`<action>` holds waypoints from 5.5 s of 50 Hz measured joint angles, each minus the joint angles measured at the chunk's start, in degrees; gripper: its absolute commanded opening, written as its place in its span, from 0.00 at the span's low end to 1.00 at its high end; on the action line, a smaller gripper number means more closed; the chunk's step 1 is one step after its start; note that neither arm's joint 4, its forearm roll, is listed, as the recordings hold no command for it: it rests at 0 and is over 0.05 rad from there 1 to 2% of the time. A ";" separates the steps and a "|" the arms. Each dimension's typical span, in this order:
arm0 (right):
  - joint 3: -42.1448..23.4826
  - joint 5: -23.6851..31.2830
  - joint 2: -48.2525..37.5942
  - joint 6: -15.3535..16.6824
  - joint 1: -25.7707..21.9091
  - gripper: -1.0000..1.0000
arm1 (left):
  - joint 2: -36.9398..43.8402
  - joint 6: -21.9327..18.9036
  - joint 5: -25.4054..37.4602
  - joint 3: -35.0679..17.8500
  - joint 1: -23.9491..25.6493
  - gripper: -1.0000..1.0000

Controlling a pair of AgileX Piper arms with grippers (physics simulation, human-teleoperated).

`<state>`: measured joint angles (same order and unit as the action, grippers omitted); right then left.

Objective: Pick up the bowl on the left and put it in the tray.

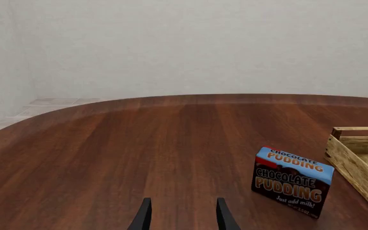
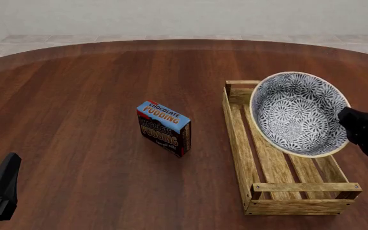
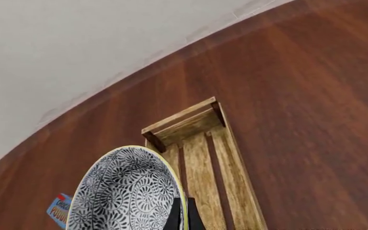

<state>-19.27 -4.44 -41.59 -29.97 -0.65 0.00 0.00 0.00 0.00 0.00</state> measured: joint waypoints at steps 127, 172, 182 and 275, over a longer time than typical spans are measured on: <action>3.63 -9.89 -10.16 2.99 1.36 0.00 | 0.00 0.00 0.00 0.00 0.00 1.00; 4.97 -13.58 -13.98 3.58 1.67 0.00 | 0.00 0.00 0.00 0.00 0.00 1.00; 5.00 -13.80 -14.31 3.58 1.67 0.00 | 0.00 0.00 0.00 0.00 0.00 1.00; 6.22 -19.99 -21.06 5.12 1.47 0.00 | 0.00 0.00 0.00 0.00 0.00 1.00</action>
<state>-13.05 -24.43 -62.65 -24.85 0.81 0.00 0.00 0.00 0.00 0.00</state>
